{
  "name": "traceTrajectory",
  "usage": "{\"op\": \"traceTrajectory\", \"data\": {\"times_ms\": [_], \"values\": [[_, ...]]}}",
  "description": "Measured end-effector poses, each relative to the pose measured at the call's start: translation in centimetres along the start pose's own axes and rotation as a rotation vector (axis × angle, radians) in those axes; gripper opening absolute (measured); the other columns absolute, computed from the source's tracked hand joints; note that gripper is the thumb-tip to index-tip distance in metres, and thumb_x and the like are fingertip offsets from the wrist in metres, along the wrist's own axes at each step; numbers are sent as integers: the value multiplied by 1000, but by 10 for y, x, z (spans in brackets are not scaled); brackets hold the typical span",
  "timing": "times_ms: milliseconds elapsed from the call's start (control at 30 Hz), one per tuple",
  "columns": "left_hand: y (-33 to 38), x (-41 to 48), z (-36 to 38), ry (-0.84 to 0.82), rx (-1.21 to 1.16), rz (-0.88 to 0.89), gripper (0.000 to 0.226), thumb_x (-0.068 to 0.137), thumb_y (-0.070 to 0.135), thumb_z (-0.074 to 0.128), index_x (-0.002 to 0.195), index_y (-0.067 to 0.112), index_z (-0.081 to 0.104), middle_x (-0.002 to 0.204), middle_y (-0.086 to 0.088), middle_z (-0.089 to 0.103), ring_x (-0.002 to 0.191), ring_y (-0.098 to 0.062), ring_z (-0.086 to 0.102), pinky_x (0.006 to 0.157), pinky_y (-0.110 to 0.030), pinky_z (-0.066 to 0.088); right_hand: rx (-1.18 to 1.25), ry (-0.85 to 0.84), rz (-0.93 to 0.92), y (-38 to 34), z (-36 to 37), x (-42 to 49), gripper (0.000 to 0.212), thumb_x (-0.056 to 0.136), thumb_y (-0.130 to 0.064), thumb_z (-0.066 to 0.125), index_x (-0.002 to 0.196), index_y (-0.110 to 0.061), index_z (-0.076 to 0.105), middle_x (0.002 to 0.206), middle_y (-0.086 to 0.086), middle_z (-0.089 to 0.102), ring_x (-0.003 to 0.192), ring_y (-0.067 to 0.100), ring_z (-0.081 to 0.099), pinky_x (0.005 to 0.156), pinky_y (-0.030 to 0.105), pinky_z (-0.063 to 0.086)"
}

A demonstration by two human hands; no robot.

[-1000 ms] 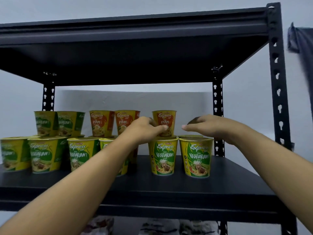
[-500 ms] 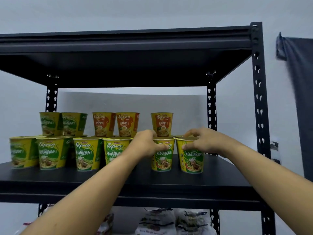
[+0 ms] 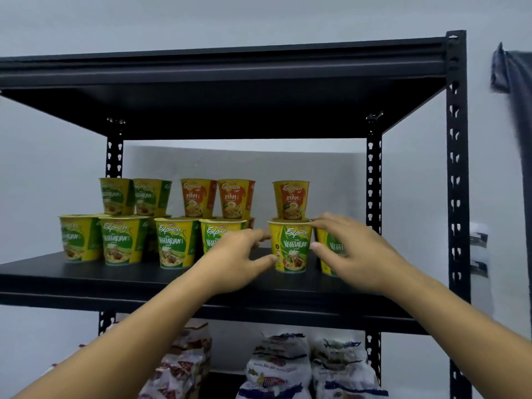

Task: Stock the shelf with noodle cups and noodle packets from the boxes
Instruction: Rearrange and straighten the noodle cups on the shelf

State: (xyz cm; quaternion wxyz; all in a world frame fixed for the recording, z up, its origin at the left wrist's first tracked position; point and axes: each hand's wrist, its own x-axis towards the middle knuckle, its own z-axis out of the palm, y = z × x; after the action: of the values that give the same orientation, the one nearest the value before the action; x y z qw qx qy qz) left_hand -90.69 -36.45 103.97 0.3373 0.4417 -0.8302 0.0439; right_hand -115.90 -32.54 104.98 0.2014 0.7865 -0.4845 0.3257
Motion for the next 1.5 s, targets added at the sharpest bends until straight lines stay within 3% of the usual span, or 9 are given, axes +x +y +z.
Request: {"op": "traceTrajectory", "data": {"times_ms": [233,433,600,733,833,933,1067,1233,1500], "values": [[-32,-39,-13,-94,70,-68,48,100,52,58,142,29,60,140,6,61,126,-12,55,107,-33,46,35,-413,38,-51,40,6,58,101,-62,42,154,-38,39,158,-10,42,143,16,40,114,34,37],[-42,-48,-3,-169,68,-50,44,103,53,52,139,29,64,138,8,64,128,-12,56,108,-33,45,18,-497,51,-61,63,1,57,106,-56,33,157,-32,35,163,-12,34,150,14,30,120,34,29],[-39,-47,2,-158,63,-71,41,104,52,50,134,31,67,132,10,68,123,-12,59,104,-33,49,11,-476,81,-58,60,-7,56,106,-58,29,156,-37,36,161,-17,35,149,13,31,119,37,32],[-24,-30,7,-79,-7,-108,38,101,49,57,131,29,69,128,7,69,116,-14,61,102,-33,50,0,-341,181,-49,45,-25,50,101,-65,34,140,-42,55,138,-13,61,126,17,56,99,42,50],[-8,-9,18,-3,-105,-182,52,97,51,63,141,23,59,134,0,65,121,-19,60,105,-36,49,-2,-157,297,-34,34,-36,40,98,-64,43,118,-39,67,109,-14,70,101,14,63,82,39,57],[11,7,28,18,-288,-257,83,91,53,71,157,17,35,150,-6,52,136,-26,50,106,-37,44,107,96,459,-9,28,-37,27,92,-58,60,100,-32,66,91,-14,69,90,13,65,79,38,57],[27,23,35,28,-503,-361,93,88,41,80,156,10,24,141,-4,55,115,-15,50,90,-29,38,256,174,657,16,22,-26,47,84,-46,79,114,-22,52,103,-2,63,99,22,62,84,39,53],[29,46,43,27,-606,-442,85,74,39,92,135,20,37,127,-2,63,110,-21,61,99,-43,53,456,123,707,30,25,-10,87,74,-42,89,138,-14,37,114,0,60,108,22,62,90,37,51],[18,50,57,52,-642,-441,65,79,29,90,115,27,36,113,5,60,106,-18,55,101,-41,49,545,103,669,40,38,-7,63,83,-28,84,129,-26,41,111,-4,62,109,21,64,97,40,52]]}}
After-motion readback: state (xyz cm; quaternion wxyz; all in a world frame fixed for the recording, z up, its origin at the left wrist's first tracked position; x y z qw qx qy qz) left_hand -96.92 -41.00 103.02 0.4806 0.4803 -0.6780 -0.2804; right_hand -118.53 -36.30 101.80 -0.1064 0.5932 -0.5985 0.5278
